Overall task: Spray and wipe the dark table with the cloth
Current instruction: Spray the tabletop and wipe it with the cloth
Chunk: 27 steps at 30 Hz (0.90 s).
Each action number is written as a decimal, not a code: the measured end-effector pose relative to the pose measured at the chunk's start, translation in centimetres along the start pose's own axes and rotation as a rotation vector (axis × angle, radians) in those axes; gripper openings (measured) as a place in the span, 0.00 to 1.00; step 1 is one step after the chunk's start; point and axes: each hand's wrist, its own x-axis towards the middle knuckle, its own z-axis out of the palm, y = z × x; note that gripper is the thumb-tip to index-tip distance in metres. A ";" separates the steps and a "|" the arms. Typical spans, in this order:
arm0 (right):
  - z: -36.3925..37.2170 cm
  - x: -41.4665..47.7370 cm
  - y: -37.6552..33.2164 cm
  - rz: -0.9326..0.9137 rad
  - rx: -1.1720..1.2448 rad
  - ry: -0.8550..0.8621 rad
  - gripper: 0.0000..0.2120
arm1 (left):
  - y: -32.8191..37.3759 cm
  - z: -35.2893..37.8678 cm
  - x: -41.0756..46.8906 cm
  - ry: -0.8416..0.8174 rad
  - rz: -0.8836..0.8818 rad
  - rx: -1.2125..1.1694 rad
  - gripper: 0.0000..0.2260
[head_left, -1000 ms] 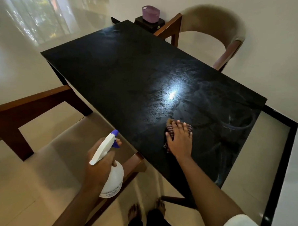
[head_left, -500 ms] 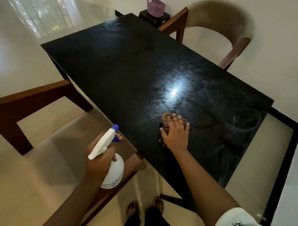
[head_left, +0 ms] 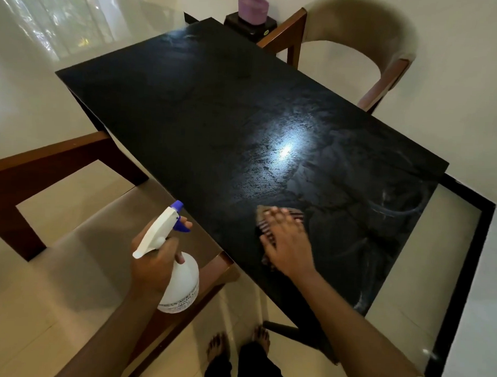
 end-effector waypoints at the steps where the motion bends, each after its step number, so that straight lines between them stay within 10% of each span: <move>1: -0.3 0.2 1.3 0.108 -0.008 0.015 0.30 | 0.0 0.0 0.0 -0.001 -0.001 -0.003 0.16; 5: -0.4 1.8 -0.1 0.351 0.008 0.034 0.28 | 0.5 0.1 -0.5 0.010 0.010 0.008 0.18; 13: 2.0 2.7 -13.2 -0.029 0.141 -0.081 0.27 | 0.5 0.0 -0.4 0.014 0.013 -0.005 0.19; 19: 1.5 1.1 -7.5 -0.297 0.052 -0.092 0.24 | 0.3 0.0 -0.2 0.027 -0.018 0.011 0.16; 27: -1.3 -1.5 3.4 0.459 -0.020 0.070 0.30 | 0.8 0.0 -0.5 0.009 -0.075 -0.015 0.21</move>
